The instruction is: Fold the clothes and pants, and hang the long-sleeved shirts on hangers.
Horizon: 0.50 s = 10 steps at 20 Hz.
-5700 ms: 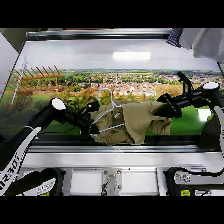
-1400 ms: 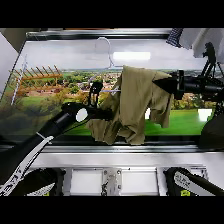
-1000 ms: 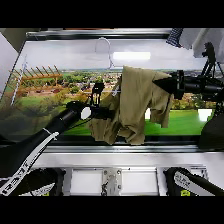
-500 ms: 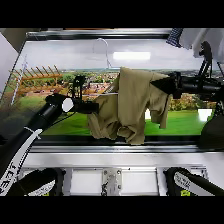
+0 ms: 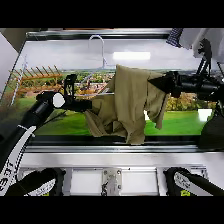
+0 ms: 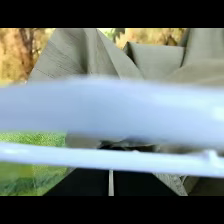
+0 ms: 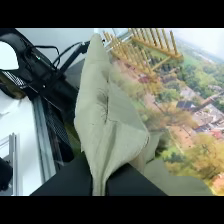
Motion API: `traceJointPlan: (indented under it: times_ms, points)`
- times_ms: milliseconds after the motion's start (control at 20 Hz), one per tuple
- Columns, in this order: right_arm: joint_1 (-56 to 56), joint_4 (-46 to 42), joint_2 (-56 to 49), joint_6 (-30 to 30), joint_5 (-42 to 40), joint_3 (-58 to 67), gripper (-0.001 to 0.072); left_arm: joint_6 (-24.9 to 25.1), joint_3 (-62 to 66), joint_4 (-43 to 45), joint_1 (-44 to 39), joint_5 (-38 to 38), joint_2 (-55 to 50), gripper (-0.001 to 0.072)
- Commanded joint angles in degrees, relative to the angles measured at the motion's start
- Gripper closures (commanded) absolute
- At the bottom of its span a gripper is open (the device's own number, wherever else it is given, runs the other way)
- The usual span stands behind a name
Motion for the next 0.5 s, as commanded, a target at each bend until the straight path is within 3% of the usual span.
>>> traceJointPlan:
  times_ms: [0,450]
  points:
    - [0.09,2.56,0.50,1.86,-1.60,0.04,0.0707,1.60,0.07,-1.57,1.03,0.11,0.04,0.0693]
    - [0.07,-4.28,1.77,5.73,-1.40,0.04,0.0708,3.67,2.86,-1.88,7.28,-1.97,0.04,0.0693]
